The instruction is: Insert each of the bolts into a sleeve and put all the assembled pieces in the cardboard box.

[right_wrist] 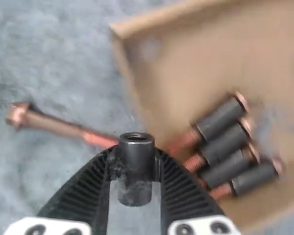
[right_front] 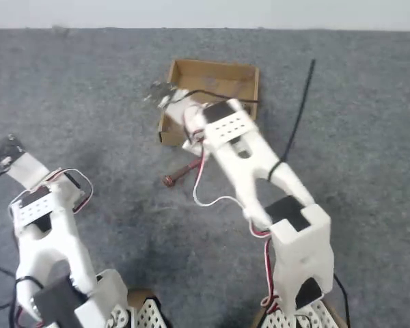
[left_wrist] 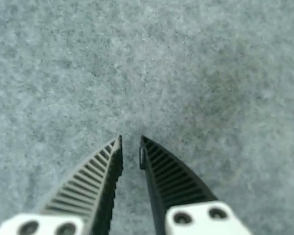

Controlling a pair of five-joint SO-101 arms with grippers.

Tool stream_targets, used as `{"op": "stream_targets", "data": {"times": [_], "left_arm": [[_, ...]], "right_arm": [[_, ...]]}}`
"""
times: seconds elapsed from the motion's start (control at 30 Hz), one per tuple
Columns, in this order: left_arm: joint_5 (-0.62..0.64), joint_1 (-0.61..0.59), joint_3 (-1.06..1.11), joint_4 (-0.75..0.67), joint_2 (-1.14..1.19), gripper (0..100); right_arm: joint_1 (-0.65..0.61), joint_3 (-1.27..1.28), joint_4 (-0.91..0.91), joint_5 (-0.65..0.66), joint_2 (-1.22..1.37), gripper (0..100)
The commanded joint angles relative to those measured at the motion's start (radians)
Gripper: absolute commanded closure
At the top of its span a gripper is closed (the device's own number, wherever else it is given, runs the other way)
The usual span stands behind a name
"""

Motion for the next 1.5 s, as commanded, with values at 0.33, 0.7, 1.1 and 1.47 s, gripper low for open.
{"op": "stream_targets", "data": {"times": [0.33, 0.7, 1.1, 1.47], "left_arm": [[0.008, 0.008, -0.044, -0.026, -0.006, 94], [0.008, 0.008, -0.044, -0.026, -0.006, 94], [0.006, 0.031, -0.031, -0.029, -0.008, 94], [0.005, 0.183, -0.018, -0.028, -0.017, 95]], "right_arm": [[0.130, 0.043, 0.156, -0.221, -0.113, 99.2], [0.170, 0.463, -0.002, -0.259, -0.403, 99.2], [0.397, 0.924, -0.254, -0.259, -0.653, 99.2], [0.610, 1.088, -0.386, -0.249, -0.690, 99.2]]}}
